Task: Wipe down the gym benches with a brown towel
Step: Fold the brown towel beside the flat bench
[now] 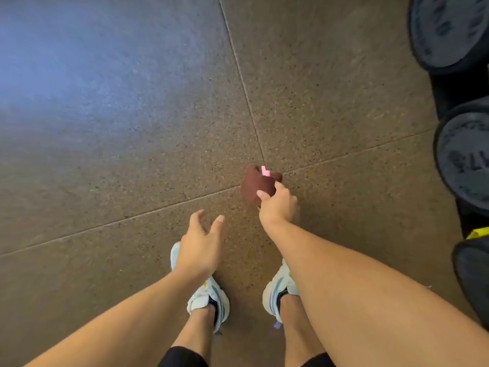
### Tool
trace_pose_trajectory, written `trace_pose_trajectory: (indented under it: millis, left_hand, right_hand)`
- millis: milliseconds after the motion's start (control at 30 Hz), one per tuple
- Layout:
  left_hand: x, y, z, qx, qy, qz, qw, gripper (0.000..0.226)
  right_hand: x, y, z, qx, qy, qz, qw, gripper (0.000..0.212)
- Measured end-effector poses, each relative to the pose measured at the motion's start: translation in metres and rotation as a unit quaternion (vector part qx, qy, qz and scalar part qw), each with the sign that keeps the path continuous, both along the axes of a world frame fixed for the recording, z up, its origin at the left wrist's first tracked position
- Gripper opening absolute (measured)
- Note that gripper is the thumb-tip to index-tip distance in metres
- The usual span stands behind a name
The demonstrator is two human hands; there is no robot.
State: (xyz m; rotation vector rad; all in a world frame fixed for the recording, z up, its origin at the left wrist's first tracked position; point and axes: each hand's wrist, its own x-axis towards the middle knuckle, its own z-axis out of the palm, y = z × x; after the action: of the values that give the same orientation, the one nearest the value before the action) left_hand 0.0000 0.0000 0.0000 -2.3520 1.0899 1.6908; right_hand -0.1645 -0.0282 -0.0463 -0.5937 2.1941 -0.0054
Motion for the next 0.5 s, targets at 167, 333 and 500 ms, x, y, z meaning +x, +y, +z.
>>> trace_pose_trajectory:
  millis: [167, 333, 500]
  left_hand:
    - [0.000, 0.014, 0.044, 0.033, 0.008, -0.016, 0.999, 0.060]
    - [0.003, 0.027, 0.114, 0.112, 0.054, 0.106, 0.986, 0.071]
    - [0.021, 0.017, 0.264, 0.206, 0.219, 0.357, 0.885, 0.054]
  right_hand:
    - [0.005, 0.019, 0.045, 0.031, 0.049, 0.038, 0.998, 0.037]
    - [0.032, 0.064, 0.151, 0.007, 0.018, 0.064, 0.998, 0.036]
    - [0.069, 0.102, 0.322, -0.092, -0.179, 0.089, 0.975, 0.030]
